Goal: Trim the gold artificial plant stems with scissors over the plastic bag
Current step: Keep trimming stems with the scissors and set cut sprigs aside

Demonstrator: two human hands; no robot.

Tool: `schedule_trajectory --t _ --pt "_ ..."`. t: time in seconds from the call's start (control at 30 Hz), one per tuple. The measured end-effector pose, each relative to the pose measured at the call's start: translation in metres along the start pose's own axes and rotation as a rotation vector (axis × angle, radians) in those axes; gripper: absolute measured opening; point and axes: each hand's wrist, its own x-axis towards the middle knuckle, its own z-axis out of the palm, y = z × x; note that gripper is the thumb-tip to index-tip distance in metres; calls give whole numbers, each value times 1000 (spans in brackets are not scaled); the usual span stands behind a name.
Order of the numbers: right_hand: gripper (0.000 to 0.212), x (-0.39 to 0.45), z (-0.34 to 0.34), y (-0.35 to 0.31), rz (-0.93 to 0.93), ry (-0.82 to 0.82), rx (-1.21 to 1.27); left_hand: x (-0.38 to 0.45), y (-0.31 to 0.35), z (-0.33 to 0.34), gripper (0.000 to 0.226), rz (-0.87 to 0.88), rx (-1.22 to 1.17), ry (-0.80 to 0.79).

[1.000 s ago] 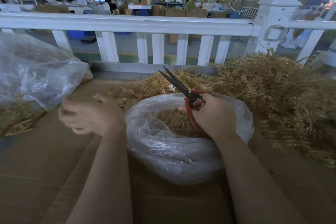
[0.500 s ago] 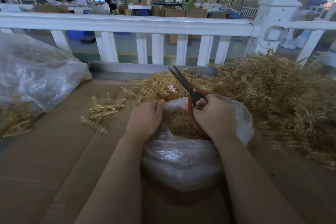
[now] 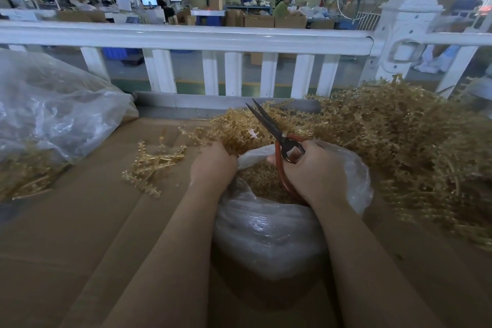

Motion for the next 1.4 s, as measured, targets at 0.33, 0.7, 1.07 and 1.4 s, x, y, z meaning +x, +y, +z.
schedule_trajectory --t 0.33,0.7,1.07,1.4 --pt "57 1 1 0 3 10 -12 -5 -6 5 35 -22 -101 145" --pt "50 0 1 -1 -9 14 -4 3 -7 0 64 0 15 46" --pt "51 -1 -1 -2 -10 32 15 -2 -12 3 30 59 -227 237" --pt "49 -4 -4 -7 -63 53 24 -12 0 -12 22 -8 -832 682"
